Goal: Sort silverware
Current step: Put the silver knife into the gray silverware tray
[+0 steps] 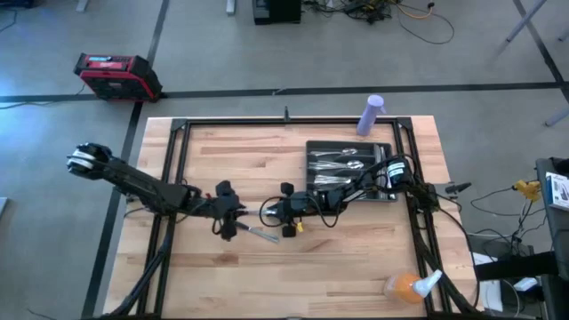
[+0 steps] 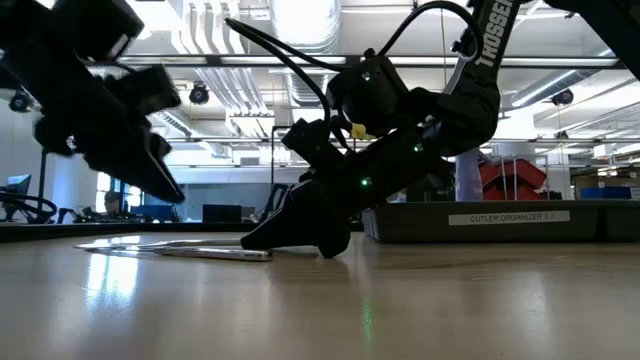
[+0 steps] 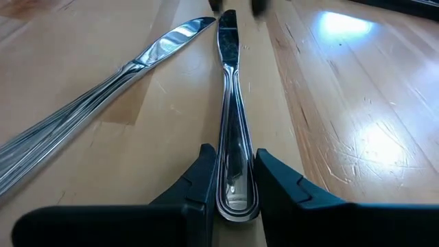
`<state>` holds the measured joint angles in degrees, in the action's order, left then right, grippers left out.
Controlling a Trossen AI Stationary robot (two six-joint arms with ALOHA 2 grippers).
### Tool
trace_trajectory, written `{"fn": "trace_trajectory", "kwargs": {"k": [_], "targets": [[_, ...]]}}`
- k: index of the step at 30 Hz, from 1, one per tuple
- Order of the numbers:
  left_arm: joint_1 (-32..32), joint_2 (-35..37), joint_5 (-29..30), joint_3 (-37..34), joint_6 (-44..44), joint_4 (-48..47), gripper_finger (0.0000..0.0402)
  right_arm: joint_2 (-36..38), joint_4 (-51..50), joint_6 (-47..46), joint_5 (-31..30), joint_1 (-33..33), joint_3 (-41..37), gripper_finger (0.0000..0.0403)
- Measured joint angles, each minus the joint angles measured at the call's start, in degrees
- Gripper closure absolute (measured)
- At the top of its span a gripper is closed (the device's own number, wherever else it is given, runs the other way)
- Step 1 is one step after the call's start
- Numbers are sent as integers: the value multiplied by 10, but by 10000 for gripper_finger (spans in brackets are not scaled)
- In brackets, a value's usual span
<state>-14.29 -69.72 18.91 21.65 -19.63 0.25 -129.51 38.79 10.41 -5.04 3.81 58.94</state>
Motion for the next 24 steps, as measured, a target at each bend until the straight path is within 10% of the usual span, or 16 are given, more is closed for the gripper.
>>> {"fn": "trace_trajectory", "kwargs": {"k": [14,24], "targets": [[80,-213,-118,4,57,217,178,0,1,3,-2,0,0,345],[84,-258,-111,7,69,259,314,2,9,5,-11,-1,-1,343]]}}
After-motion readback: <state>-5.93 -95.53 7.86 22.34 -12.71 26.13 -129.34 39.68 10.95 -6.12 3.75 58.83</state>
